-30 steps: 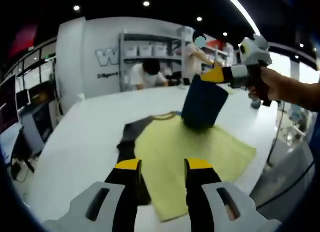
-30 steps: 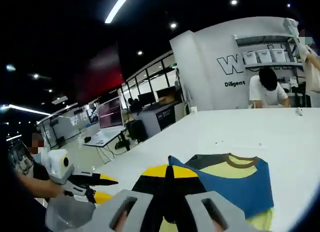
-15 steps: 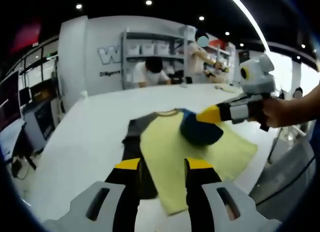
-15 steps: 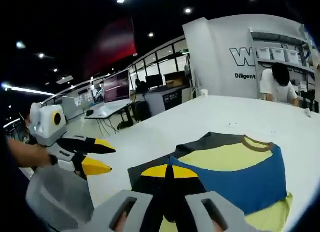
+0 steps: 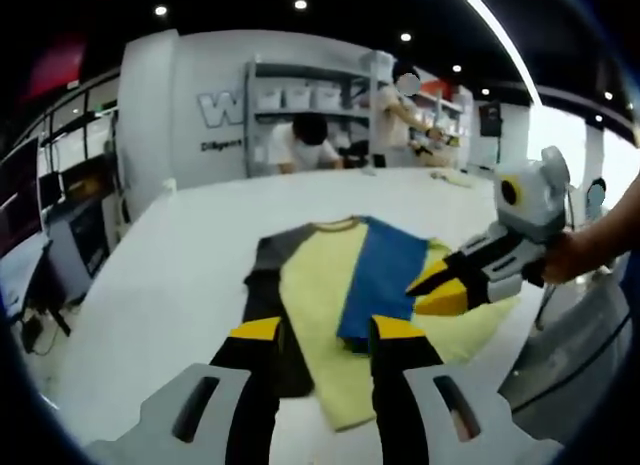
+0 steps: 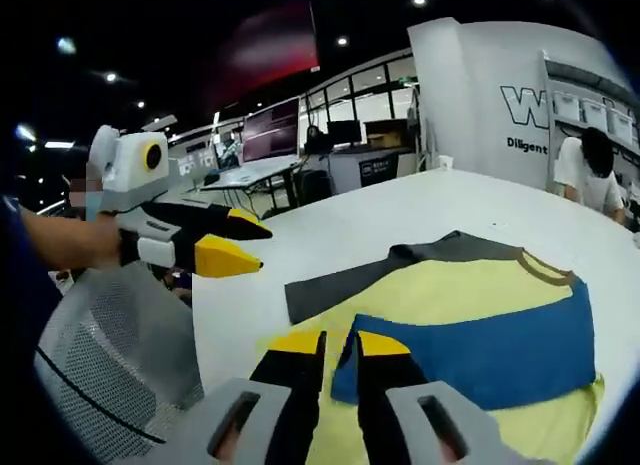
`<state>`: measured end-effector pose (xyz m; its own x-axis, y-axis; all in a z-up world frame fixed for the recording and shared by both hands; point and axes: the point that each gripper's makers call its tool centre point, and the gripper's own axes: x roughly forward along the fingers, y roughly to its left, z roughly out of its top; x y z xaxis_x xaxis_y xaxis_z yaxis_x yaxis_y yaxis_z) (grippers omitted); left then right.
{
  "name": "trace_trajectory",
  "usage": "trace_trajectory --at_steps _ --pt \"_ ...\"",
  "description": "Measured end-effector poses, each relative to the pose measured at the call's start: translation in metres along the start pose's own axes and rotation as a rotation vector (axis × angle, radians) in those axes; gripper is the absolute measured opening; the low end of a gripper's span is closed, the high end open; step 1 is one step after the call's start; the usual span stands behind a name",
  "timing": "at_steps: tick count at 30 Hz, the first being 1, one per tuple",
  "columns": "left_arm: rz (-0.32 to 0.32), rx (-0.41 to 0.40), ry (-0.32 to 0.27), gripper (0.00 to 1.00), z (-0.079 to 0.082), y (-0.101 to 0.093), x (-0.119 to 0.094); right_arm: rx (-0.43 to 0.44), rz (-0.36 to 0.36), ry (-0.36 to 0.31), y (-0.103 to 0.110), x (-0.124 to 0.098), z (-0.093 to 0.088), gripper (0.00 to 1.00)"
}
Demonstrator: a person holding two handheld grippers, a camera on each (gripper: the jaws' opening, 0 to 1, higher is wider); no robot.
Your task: Fold the garment on the visible template until the final outline fits inside the template.
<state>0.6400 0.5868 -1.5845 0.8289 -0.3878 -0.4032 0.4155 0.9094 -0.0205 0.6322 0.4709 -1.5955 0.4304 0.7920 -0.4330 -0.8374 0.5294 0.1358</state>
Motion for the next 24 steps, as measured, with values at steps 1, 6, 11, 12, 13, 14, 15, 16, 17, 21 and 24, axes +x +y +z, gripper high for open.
trace_trajectory --at_steps 1,6,11,12,13,14,15,16,17,21,24 --pt "0.002 -0.001 0.001 0.31 -0.001 0.001 0.000 0.001 0.009 -0.001 0.003 -0.002 -0.001 0.15" --pt "0.007 -0.009 0.006 0.31 -0.006 0.005 0.000 -0.090 -0.046 0.017 -0.012 -0.024 -0.014 0.21" --pt "0.009 -0.015 0.012 0.31 -0.008 0.006 0.001 -0.129 -0.223 0.076 -0.088 -0.058 -0.034 0.20" --pt "0.011 -0.014 0.012 0.31 -0.008 0.006 0.001 -0.147 -0.276 0.078 -0.109 -0.067 -0.036 0.22" --pt "0.011 -0.014 0.013 0.31 -0.008 0.006 0.001 -0.151 -0.294 0.078 -0.117 -0.070 -0.037 0.22" --pt "0.011 -0.014 0.013 0.31 -0.008 0.006 0.001 -0.153 -0.314 0.079 -0.126 -0.073 -0.038 0.22" --pt "0.012 -0.014 0.015 0.31 -0.008 0.006 0.002 -0.189 -0.411 0.106 -0.160 -0.091 -0.041 0.22" --pt "0.016 -0.016 0.020 0.31 -0.009 0.007 0.002 -0.202 -0.456 0.122 -0.175 -0.099 -0.044 0.22" --pt "0.019 -0.017 0.021 0.31 -0.009 0.008 0.002 -0.237 -0.505 0.144 -0.199 -0.106 -0.047 0.23" --pt "0.030 -0.024 0.026 0.31 -0.008 0.009 0.004 -0.354 -0.605 0.234 -0.250 -0.119 -0.063 0.24" --pt "0.034 -0.029 0.027 0.31 -0.003 0.003 0.001 -0.399 -0.610 0.304 -0.260 -0.118 -0.075 0.22"
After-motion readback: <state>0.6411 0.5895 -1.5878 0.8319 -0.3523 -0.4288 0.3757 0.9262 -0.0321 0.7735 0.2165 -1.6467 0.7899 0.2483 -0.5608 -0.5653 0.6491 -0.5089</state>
